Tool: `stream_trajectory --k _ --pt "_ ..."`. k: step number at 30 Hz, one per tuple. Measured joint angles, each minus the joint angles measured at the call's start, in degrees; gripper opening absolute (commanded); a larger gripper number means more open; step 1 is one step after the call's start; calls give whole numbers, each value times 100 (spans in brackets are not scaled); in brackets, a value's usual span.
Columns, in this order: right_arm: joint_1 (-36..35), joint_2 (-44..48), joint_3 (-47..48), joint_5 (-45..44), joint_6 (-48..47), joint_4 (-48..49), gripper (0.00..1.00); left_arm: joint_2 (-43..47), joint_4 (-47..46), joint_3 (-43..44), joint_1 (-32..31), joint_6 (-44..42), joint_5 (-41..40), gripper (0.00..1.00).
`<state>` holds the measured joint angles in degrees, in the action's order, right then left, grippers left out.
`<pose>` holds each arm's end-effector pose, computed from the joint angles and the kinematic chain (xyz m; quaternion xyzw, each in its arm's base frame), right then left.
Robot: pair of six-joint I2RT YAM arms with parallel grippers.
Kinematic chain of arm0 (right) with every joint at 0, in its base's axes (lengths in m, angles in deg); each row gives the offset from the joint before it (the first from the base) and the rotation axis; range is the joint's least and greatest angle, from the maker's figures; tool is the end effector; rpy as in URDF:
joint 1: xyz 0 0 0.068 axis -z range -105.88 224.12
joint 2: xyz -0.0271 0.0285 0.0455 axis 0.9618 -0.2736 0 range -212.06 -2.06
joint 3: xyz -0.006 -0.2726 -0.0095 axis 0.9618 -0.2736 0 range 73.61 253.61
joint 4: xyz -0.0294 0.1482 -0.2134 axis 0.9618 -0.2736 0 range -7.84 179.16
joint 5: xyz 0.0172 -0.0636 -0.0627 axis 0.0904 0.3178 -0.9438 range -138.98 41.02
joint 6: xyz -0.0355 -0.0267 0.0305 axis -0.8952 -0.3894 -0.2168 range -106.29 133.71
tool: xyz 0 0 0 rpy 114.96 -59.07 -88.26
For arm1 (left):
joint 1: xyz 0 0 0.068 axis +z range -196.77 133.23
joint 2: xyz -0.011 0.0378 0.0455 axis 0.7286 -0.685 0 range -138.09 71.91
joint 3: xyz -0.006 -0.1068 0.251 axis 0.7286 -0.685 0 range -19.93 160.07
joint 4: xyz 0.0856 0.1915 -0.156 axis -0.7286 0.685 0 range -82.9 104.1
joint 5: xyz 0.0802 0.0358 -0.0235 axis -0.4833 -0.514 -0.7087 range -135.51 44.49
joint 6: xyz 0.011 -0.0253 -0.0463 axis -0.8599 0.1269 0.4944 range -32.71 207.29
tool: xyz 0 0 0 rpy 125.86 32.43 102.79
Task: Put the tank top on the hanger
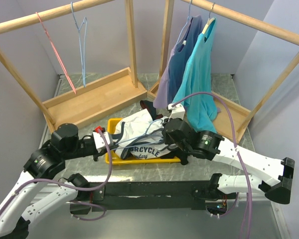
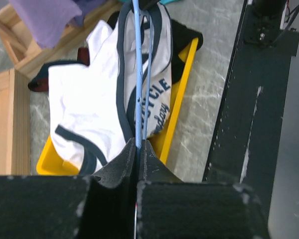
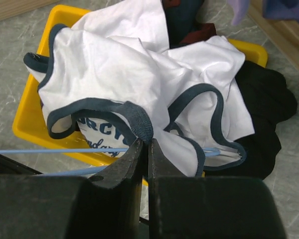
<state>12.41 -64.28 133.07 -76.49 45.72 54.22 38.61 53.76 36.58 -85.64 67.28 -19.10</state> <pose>0.1226 0.1930 0.3307 -0.1222 0.8696 0.1664 0.4485 0.0664 -0.0738 0.3681 0.5093 0.6471 -0.2760 0.4957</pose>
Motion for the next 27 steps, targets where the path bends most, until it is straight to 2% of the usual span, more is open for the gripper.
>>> stream_trajectory --k 7,15,19,21,25,27 --pt "4 162 258 -280 -72 -304 6 -146 -1233 -726 0 195 417 1" --pt "15 466 409 -595 -101 -302 16 -286 -2981 -1652 0 678 730 1" --pt "-28 627 177 -452 -96 79 34 -400 -3652 -1899 -2 1019 737 1" --pt "-26 754 -42 -435 -101 273 36 -382 -3805 -2048 -17 1156 748 1" --pt "-11 1036 -372 -468 -37 472 65 -264 -4030 -2247 -39 1392 743 1" --pt "9 1274 -535 -509 4 612 67 -216 -4140 -2297 -50 1517 763 1"
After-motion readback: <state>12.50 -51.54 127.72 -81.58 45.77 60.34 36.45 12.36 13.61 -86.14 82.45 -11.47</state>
